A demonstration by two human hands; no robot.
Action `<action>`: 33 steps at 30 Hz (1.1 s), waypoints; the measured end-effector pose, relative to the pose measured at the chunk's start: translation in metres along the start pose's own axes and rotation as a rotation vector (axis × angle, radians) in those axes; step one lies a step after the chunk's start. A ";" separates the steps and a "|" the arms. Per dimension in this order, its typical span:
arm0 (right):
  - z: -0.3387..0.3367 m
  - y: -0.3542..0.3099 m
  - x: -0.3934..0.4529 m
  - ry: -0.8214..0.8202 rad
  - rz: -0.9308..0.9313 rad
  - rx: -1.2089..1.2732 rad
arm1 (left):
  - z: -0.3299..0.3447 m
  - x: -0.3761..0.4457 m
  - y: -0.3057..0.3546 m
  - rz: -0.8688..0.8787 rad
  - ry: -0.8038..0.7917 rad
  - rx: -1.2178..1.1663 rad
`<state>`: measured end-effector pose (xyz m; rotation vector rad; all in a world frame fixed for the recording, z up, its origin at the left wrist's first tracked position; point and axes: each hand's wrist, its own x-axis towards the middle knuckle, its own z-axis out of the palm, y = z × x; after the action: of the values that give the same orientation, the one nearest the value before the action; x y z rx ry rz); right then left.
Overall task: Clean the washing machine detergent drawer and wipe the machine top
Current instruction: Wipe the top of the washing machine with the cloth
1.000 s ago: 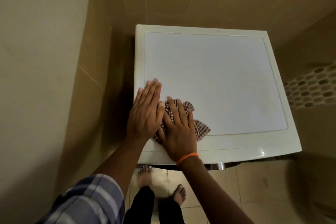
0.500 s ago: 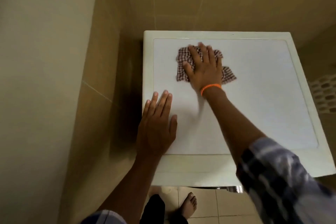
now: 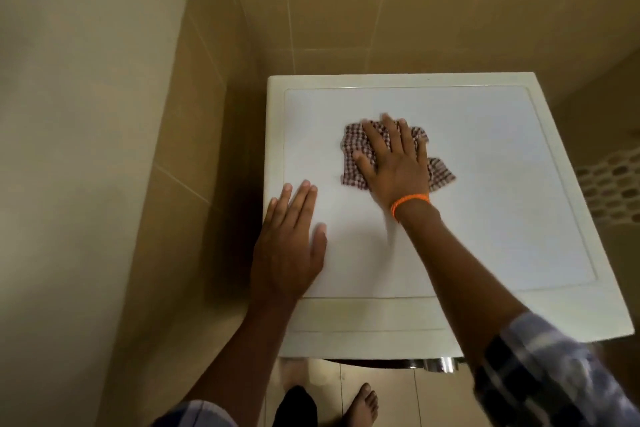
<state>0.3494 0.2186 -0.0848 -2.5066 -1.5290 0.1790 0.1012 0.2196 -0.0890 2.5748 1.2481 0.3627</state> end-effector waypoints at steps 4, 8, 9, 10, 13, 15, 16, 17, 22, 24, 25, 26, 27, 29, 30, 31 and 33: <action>-0.001 0.009 -0.100 0.024 0.023 -0.008 | -0.002 -0.001 -0.004 0.023 0.043 0.016; -0.011 0.029 -0.182 -0.020 0.060 -0.037 | 0.001 -0.004 0.004 0.027 0.027 0.051; -0.010 0.029 -0.191 -0.029 0.063 -0.042 | 0.001 -0.004 0.002 0.019 0.016 0.063; -0.011 0.030 -0.196 -0.032 0.067 -0.042 | 0.002 -0.004 0.003 0.015 0.005 0.075; -0.008 0.033 -0.188 0.000 0.071 -0.040 | 0.002 -0.004 0.004 -0.003 -0.009 0.105; -0.005 0.039 -0.166 0.048 0.066 -0.037 | 0.001 -0.003 0.004 -0.012 -0.010 0.119; -0.004 0.044 -0.149 0.082 0.064 -0.039 | 0.001 -0.003 0.004 -0.015 -0.014 0.121; -0.003 0.050 -0.128 0.113 0.067 -0.045 | 0.001 -0.003 0.003 -0.019 -0.020 0.120; -0.011 0.084 -0.006 0.084 0.142 -0.031 | -0.001 -0.001 0.004 -0.022 -0.035 0.097; -0.018 0.093 0.038 0.051 0.168 -0.015 | -0.001 -0.001 0.005 -0.016 -0.033 0.086; -0.022 0.097 0.058 0.039 0.173 -0.009 | -0.001 -0.001 0.004 -0.015 -0.024 0.089; -0.025 0.100 0.075 0.029 0.181 -0.004 | -0.001 -0.001 0.004 -0.014 -0.014 0.096; -0.027 0.102 0.088 0.024 0.190 0.002 | 0.000 -0.001 0.004 -0.011 -0.008 0.106; -0.030 0.105 0.105 0.023 0.196 0.009 | 0.001 0.000 0.005 -0.010 -0.009 0.122; -0.031 0.106 0.109 0.018 0.191 0.015 | 0.001 0.000 0.005 -0.014 -0.009 0.132; -0.030 0.106 0.110 0.009 0.182 0.017 | 0.000 -0.001 0.005 -0.013 -0.011 0.141; -0.032 0.108 0.099 -0.001 0.162 0.015 | -0.001 -0.002 0.006 -0.004 -0.014 0.139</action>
<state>0.4946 0.2555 -0.0789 -2.6189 -1.3187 0.2143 0.1044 0.2146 -0.0858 2.6845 1.3173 0.2649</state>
